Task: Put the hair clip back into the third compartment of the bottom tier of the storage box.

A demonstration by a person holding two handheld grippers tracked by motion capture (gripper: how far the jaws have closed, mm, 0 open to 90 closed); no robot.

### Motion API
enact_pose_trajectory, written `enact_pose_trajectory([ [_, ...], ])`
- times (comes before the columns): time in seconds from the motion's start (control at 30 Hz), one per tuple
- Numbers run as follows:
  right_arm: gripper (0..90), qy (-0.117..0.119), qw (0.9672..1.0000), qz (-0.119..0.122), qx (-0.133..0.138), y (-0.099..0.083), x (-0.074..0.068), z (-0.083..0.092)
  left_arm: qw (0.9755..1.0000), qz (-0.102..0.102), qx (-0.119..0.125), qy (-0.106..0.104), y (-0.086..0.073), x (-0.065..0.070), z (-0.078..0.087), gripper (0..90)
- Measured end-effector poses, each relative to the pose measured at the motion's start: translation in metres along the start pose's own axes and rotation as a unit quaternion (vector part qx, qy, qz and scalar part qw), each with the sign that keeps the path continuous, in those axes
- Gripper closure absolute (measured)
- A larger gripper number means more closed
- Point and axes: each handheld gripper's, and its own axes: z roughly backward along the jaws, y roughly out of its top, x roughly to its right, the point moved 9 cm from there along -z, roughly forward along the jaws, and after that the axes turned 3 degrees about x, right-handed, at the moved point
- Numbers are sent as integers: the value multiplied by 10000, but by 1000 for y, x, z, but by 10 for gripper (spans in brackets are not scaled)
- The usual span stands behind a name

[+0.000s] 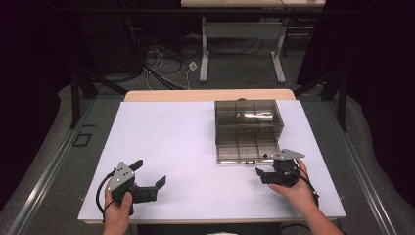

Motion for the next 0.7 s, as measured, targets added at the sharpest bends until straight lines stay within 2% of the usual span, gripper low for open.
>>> enact_pose_trajectory([
  [0.2,423,167,9998,3,-68,0,-2,-6,10000,-26,-10,14,0,0,0,4],
  [0.33,445,107,9998,-139,-106,-1,-4,-10,10000,-10,-13,13,0,0,-1,4],
  [0.47,499,-27,9995,-32,-305,-4,-5,-13,10000,9,-23,10,-1,0,-1,4],
  [0.6,560,-26,9985,-335,-431,-4,-5,-14,10000,10,-28,10,-1,0,-1,4],
  [0.7,637,10,9985,-386,-379,-2,-6,-15,10000,9,-27,10,-1,0,-1,4],
])
